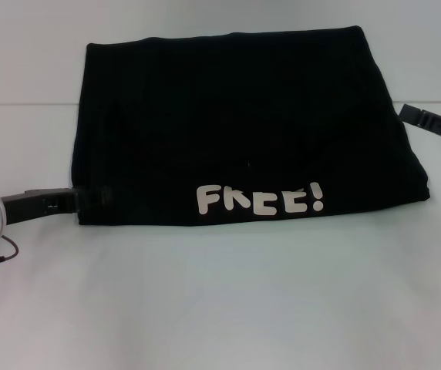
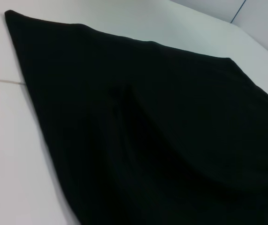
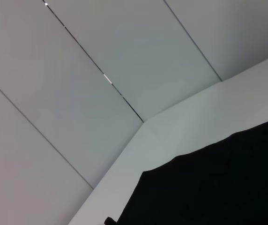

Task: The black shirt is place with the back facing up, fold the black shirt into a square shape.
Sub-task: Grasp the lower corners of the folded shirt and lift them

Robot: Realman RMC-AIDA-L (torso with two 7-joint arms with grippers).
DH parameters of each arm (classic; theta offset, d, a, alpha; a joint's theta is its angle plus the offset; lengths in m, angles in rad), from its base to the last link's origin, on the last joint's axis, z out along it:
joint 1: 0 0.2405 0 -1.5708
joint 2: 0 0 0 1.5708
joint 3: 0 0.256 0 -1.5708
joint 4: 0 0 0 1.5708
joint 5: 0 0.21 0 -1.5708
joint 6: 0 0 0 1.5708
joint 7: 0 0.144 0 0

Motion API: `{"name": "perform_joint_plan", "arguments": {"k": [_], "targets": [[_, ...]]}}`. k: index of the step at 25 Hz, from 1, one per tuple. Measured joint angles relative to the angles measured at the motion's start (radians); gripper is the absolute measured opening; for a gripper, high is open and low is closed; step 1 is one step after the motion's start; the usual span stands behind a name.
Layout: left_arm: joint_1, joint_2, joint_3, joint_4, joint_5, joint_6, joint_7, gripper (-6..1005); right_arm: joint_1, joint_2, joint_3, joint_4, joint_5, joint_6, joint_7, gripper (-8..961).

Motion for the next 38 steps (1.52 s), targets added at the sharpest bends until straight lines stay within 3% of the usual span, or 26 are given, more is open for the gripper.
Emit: {"name": "perform_joint_plan", "arguments": {"k": [38], "targets": [[0.008,-0.004,-0.010,0.013,0.091,0.040,0.018,557,-0.001,0.004,0.003,-0.001,0.000,0.048,-0.011,621]]}}
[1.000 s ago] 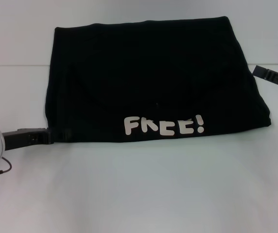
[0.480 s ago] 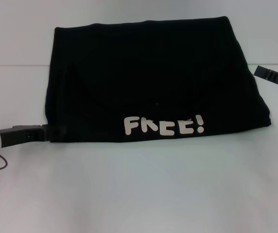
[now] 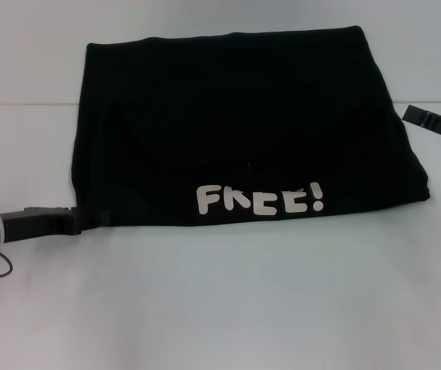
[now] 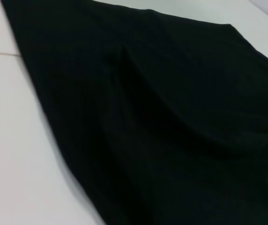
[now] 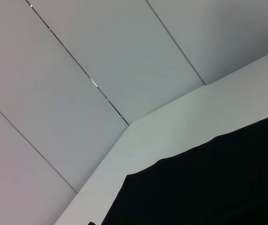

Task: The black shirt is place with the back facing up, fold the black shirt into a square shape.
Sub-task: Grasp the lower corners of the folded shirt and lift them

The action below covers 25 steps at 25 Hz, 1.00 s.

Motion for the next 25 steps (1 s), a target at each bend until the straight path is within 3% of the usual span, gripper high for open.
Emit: {"name": "perform_joint_plan", "arguments": {"k": [10,25], "targets": [[-0.006,0.000,0.005,-0.003,0.000,-0.001,0.028,555,-0.001,0.002,0.002,0.000,0.000,0.000,0.000,614],[-0.009,0.000,0.005,-0.001,0.023,-0.030,0.058,226,-0.003,-0.003,-0.008,0.000,-0.015,-0.003,-0.001,601]]}}
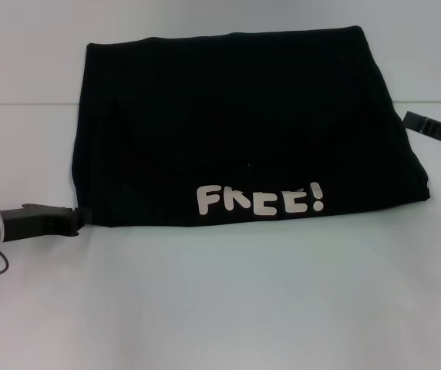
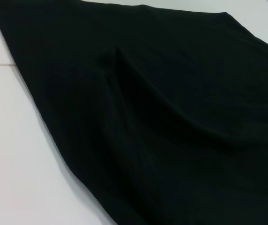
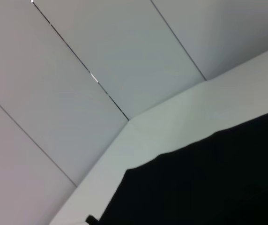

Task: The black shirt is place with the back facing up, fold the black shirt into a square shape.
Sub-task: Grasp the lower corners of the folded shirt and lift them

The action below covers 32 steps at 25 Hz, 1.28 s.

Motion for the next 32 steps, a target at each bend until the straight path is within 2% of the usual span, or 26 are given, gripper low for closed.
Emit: {"name": "perform_joint_plan", "arguments": {"k": [9,13,18,25,32], "targets": [[-0.008,0.009,-0.005,0.033,0.013,0.027,-0.007,-2,0.009,-0.010,0.000,-0.058,-0.144,0.033,0.039,597],[-0.007,0.015,-0.009,0.059,0.039,0.065,-0.012,0,0.015,-0.018,0.000,-0.090,-0.227,0.092,0.123,595],[-0.009,0.020,-0.011,0.064,0.054,0.080,-0.012,0,0.026,-0.018,0.000,-0.104,-0.296,0.142,0.167,592],[-0.017,0.022,-0.011,0.063,0.055,0.080,-0.012,1,0.068,0.008,0.000,-0.068,-0.416,0.268,0.198,589],[-0.023,0.024,-0.012,0.058,0.055,0.078,-0.012,0,0.093,0.017,0.000,-0.008,-0.438,0.348,0.187,585]]}}
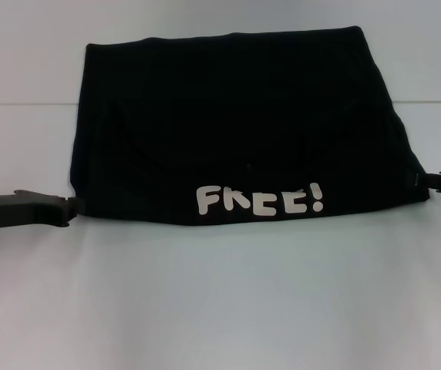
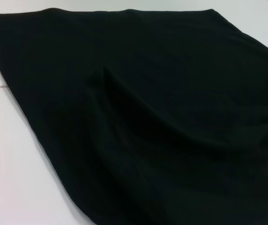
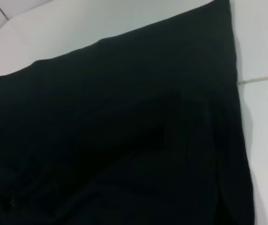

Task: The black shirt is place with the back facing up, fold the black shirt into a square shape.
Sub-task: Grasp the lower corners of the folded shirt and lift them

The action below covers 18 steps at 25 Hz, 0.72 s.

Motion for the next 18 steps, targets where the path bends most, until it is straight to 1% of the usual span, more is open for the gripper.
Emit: {"name": "perform_joint_plan", "arguments": {"k": [5,8,16,18], "targets": [[-0.001,0.001,0.000,-0.003,0.000,-0.006,0.000,0,0.002,0.013,-0.001,0.008,-0.001,0.021,-0.005,583],[-0.002,0.001,0.000,-0.004,0.000,-0.007,0.000,0,0.004,0.019,-0.003,0.007,-0.001,0.019,-0.013,451],[-0.001,0.001,0.000,-0.004,-0.004,-0.010,0.000,0,-0.012,0.022,0.004,-0.004,0.006,0.000,-0.030,124],[-0.001,0.001,0.000,-0.004,-0.006,-0.010,0.000,0,-0.017,0.022,0.004,-0.004,0.006,-0.001,-0.031,105]]}}
